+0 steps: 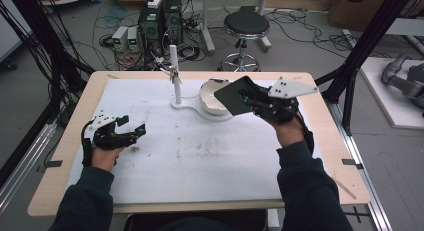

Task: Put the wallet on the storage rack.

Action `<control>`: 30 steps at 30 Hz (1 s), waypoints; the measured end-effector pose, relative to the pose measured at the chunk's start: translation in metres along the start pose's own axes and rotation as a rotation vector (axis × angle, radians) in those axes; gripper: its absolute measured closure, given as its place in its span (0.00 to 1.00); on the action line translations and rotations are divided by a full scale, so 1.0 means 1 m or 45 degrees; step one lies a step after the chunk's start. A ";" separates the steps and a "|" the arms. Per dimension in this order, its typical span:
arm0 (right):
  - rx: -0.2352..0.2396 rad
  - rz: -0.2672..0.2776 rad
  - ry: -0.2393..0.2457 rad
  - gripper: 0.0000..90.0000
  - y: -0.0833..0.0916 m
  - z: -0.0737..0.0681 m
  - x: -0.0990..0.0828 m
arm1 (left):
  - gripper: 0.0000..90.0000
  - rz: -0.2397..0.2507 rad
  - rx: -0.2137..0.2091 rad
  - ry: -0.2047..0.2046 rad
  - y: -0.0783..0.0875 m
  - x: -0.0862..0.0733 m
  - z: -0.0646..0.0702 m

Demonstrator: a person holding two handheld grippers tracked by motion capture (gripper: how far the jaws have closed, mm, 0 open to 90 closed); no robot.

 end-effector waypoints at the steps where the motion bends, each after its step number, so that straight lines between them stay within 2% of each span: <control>1: -0.005 -0.002 0.017 0.82 -0.004 0.003 0.004 | 0.22 -0.001 -0.003 -0.002 -0.001 0.000 0.000; 4: -0.026 -0.008 0.087 0.82 -0.017 0.012 0.011 | 0.22 -0.006 -0.012 -0.008 -0.002 0.000 0.001; 9: -0.009 -0.090 0.210 0.82 -0.044 0.022 0.014 | 0.22 0.001 -0.006 0.002 -0.001 0.000 0.000; 11: 0.005 -0.120 0.242 0.82 -0.054 0.022 0.014 | 0.22 -0.001 -0.008 0.001 -0.001 0.000 0.000; 14: 0.026 -0.121 0.288 0.82 -0.066 0.020 0.013 | 0.22 -0.003 -0.009 0.002 -0.001 -0.001 0.000; 20: 0.056 -0.184 0.453 0.82 -0.086 0.017 0.007 | 0.22 -0.002 -0.014 0.003 -0.001 0.000 0.000; 24: 0.053 -0.243 0.589 0.82 -0.099 0.017 -0.003 | 0.22 -0.004 -0.017 0.002 -0.001 0.000 0.000; 30: 0.064 -0.314 0.699 0.82 -0.120 0.013 -0.016 | 0.22 -0.007 -0.020 0.004 -0.001 -0.001 0.000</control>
Point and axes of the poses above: each handheld gripper's, and its own axes: y roughly backward along the jaws, x roughly out of its top, z roughly to its right, the point moved 1 cm from there along -y, roughly forward along the jaws, and after that the axes turned 5 degrees about -x, right-handed, at the moved point
